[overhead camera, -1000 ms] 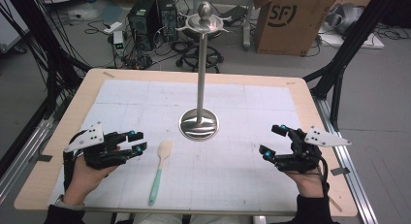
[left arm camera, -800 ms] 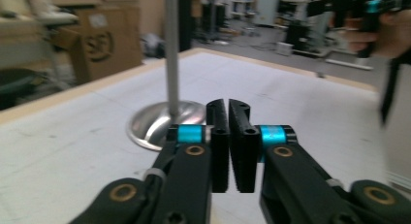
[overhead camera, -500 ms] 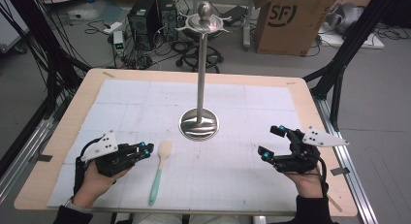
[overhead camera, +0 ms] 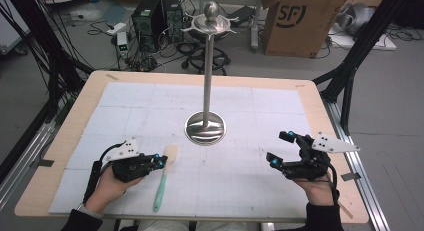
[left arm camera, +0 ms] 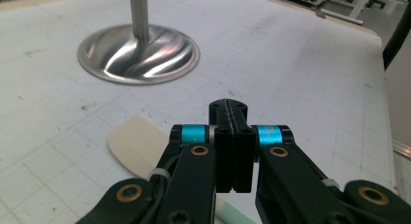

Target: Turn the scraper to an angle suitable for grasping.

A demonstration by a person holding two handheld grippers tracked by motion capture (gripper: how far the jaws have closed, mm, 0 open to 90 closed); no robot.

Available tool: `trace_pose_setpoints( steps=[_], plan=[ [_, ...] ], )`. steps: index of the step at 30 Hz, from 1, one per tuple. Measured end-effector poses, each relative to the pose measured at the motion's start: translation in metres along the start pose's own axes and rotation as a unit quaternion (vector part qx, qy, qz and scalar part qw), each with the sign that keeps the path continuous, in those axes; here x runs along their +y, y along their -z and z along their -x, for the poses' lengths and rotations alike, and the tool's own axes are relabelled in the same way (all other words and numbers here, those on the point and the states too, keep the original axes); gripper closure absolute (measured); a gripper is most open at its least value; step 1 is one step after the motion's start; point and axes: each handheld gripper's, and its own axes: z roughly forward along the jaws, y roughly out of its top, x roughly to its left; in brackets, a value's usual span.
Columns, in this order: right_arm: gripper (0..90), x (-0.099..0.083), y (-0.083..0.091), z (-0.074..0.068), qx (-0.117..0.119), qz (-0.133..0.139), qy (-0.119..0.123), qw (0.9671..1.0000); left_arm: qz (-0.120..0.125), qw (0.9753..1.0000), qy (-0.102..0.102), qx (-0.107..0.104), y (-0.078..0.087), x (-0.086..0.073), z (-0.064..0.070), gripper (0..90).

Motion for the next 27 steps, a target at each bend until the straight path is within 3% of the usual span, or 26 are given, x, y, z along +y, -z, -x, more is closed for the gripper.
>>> trace_pose_setpoints(
  steps=[3, 6, 12, 18, 22, 27],
  plan=[
    [11.5, -0.001, 0.001, 0.000, -0.001, -0.001, 0.001, 1.0000, -0.021, 0.9997, 0.005, -0.009, -0.009, -0.003, -0.001, 89.8],
    [11.5, -0.002, 0.002, 0.000, -0.004, -0.001, 0.002, 1.0000, -0.048, 0.9989, 0.000, -0.004, -0.017, -0.003, -0.004, 89.9],
    [11.5, -0.003, 0.003, -0.002, -0.004, -0.003, 0.002, 1.0000, -0.072, 0.9973, 0.016, -0.009, -0.027, -0.004, -0.008, 89.9],
    [11.5, -0.003, 0.003, -0.003, -0.004, -0.004, 0.003, 1.0000, -0.096, 0.9950, 0.026, 0.000, -0.036, -0.003, -0.013, 89.9],
    [11.5, -0.003, 0.005, -0.002, -0.006, -0.003, 0.001, 1.0000, -0.114, 0.9934, 0.014, -0.003, -0.042, -0.004, -0.011, 89.9],
    [11.5, -0.003, 0.007, -0.001, -0.007, -0.001, 0.000, 1.0000, -0.127, 0.9919, 0.012, 0.003, -0.045, -0.006, -0.011, 89.9]
  ],
)
